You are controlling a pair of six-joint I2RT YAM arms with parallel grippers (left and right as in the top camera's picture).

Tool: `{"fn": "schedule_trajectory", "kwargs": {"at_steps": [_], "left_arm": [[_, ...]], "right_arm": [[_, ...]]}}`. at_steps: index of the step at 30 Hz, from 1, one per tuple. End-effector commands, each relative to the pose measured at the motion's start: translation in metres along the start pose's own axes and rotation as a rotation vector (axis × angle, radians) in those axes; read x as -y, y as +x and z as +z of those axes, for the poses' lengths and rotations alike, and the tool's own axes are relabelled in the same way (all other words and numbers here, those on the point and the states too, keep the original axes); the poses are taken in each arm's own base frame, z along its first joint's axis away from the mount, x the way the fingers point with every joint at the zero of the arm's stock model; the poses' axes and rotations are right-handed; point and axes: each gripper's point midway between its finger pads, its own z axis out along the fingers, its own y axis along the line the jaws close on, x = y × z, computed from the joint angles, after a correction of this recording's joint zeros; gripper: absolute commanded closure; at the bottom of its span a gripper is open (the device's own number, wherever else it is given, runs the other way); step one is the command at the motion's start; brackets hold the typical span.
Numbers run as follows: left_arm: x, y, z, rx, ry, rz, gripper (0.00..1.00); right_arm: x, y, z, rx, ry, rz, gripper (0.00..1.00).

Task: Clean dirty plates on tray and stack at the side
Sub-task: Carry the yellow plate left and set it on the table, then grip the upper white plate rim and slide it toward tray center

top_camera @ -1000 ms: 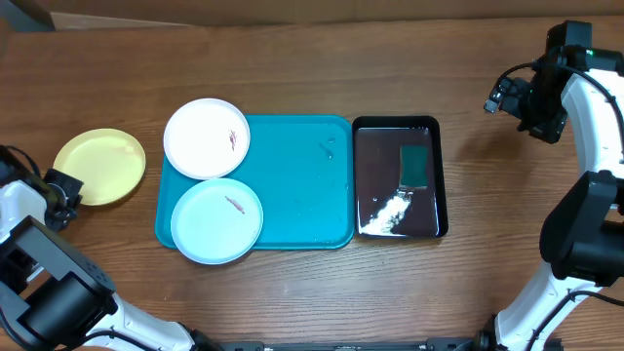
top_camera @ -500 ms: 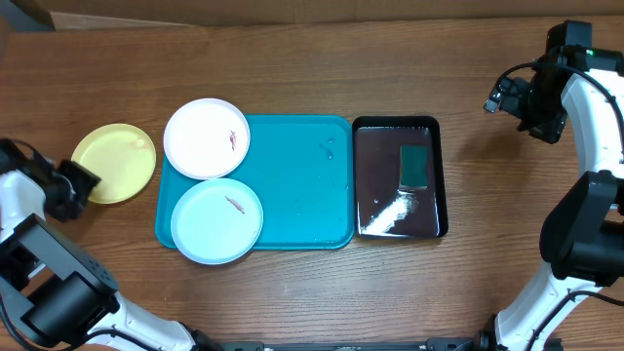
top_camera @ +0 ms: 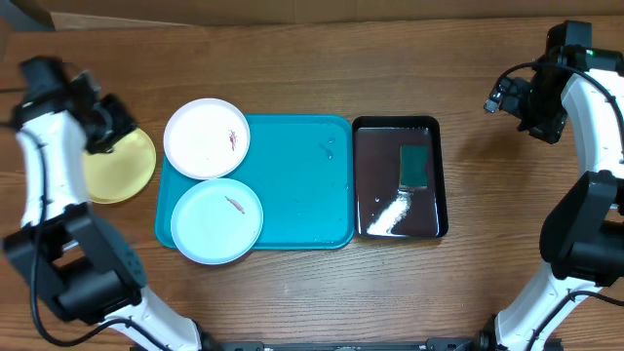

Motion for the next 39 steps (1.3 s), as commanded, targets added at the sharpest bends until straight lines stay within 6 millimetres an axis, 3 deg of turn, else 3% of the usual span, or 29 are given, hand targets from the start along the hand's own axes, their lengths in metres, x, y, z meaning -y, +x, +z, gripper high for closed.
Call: {"fn": "schedule_trajectory", "kwargs": {"at_steps": [1, 7, 13, 20, 35, 39], "left_arm": [[0.006, 0.011, 0.013, 0.006, -0.113, 0.092, 0.61], [0.026, 0.018, 0.031, 0.04, -0.128, 0.184, 0.59], [0.02, 0.017, 0.032, 0.052, -0.161, 0.185, 0.58], [0.013, 0.032, 0.05, 0.044, -0.16, 0.197, 0.63], [0.004, 0.052, 0.071, 0.038, -0.157, 0.198, 0.63], [0.013, 0.058, 0.077, 0.031, -0.094, 0.199, 0.67]], "right_arm": [[-0.001, -0.009, -0.012, 0.039, -0.009, 0.002, 0.0], [-0.001, -0.009, -0.012, 0.039, -0.009, 0.002, 0.0], [-0.001, -0.009, -0.012, 0.039, -0.009, 0.002, 0.0], [-0.001, -0.009, -0.012, 0.039, -0.009, 0.002, 0.0], [-0.001, -0.009, -0.012, 0.039, -0.009, 0.002, 0.0], [-0.001, -0.009, -0.012, 0.039, -0.009, 0.002, 0.0]]}}
